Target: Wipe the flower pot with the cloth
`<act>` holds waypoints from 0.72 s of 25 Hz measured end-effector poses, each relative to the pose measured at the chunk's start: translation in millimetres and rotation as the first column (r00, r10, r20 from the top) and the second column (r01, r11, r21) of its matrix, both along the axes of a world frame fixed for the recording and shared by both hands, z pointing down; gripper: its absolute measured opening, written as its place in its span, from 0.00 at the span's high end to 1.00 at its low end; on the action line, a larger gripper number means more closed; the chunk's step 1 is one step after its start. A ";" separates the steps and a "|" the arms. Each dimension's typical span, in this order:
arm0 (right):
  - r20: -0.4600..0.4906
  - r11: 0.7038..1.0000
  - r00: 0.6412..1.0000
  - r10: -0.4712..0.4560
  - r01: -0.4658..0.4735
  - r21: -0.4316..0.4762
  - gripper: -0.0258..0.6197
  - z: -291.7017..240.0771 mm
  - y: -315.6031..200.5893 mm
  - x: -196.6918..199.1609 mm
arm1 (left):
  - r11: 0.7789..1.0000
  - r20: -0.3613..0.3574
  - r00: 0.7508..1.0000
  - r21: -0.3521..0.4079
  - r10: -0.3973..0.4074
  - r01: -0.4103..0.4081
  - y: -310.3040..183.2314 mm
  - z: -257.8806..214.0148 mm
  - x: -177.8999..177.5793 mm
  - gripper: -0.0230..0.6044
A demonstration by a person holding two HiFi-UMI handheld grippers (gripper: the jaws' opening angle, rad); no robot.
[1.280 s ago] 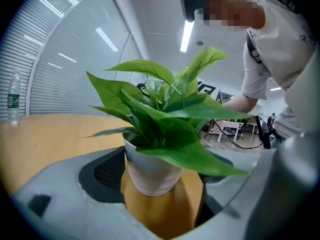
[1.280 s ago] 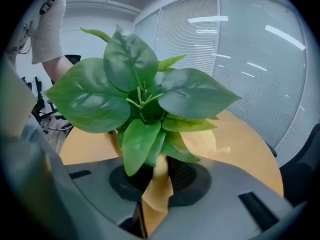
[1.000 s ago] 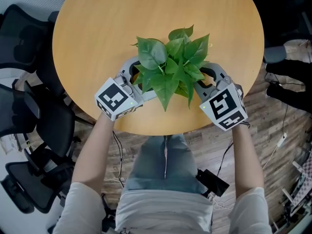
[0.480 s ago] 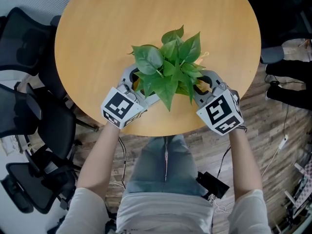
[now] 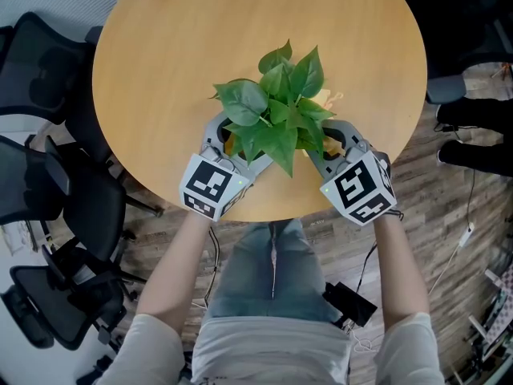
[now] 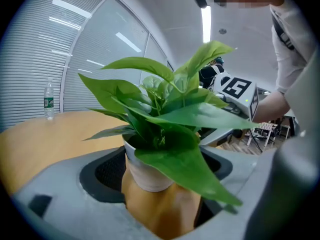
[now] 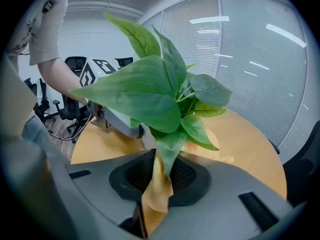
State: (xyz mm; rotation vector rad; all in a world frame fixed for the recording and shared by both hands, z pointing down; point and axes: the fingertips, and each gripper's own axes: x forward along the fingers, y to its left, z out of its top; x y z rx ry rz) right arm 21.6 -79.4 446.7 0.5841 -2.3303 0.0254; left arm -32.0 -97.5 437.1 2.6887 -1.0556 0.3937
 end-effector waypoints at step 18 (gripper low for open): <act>0.013 1.000 1.000 0.005 -0.005 -0.010 0.87 2.8 15.5 -4.5 | 0.976 0.039 0.976 -0.024 -0.215 0.216 5.3 3.9 0.9 0.28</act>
